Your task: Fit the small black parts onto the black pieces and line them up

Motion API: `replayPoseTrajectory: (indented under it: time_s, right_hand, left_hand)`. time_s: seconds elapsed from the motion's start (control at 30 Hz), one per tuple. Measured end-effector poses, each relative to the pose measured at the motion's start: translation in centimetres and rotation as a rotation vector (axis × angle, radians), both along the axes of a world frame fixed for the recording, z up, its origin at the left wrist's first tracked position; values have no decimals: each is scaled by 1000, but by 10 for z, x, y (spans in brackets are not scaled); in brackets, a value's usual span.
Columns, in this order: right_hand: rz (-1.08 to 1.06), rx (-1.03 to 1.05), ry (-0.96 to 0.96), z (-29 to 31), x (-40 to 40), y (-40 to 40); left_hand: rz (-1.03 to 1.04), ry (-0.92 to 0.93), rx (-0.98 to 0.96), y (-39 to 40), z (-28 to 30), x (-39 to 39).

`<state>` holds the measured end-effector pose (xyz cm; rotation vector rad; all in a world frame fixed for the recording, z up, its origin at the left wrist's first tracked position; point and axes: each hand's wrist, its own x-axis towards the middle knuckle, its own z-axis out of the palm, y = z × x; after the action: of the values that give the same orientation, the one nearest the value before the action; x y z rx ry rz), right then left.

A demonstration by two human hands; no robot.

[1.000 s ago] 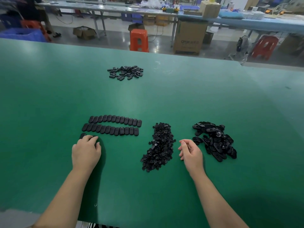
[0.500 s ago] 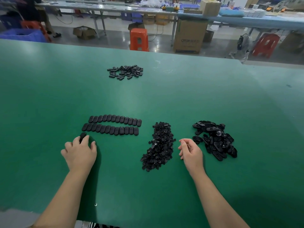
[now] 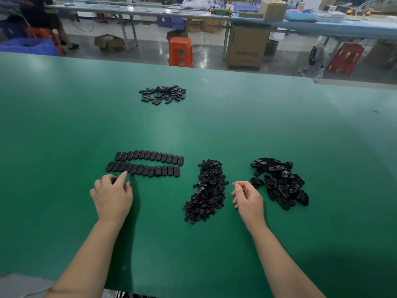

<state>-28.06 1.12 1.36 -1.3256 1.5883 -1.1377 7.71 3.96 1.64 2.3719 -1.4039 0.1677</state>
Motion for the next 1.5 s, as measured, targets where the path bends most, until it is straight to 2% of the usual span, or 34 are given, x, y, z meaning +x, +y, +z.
replayPoseTrajectory:
  time_s: [0.1,0.2,0.27,0.43,0.7,0.87,0.93,1.0,1.07,1.13,1.4,1.47,1.5]
  right_hand:
    - [3,1,5,-1,0,0]
    - [3,2,7,-2,0,1]
    - [2,2,5,-1,0,1]
    - [4,0,17,-1,1,0]
    - [26,17,61,-4,1,-1]
    - [98,114,30,4,-7,-11]
    - [92,76,190,10,-18,-20]
    - [98,29,527,15,-33,-30]
    - [107,82,804,20,-47,-39]
    - [123,167,940,22,-59,-46]
    - [160,144,1012,31,-71,-53]
    - [119,82,908,33,-68,-52]
    - [81,54,789,34,-65,-51]
  left_hand:
    - [-164,65,-53,-5,7,-32]
    - [-270,319,-29,-20,12,-77]
    - [-333,425,-11,-33,12,-105]
    - [-391,448,47,-51,-2,-139]
    - [-468,398,-17,-48,-18,-136]
    - [-445,404,-23,-48,-19,-136]
    - [-426,413,-40,-48,-20,-137]
    - [-403,424,-63,-48,-20,-137]
    - [-382,439,-73,-48,-21,-138]
    - [-364,457,-74,-48,-20,-138]
    - [-362,448,-112,-47,-19,-140]
    - [-351,443,-107,-46,-19,-141]
    - [-345,438,-105,-45,-19,-141]
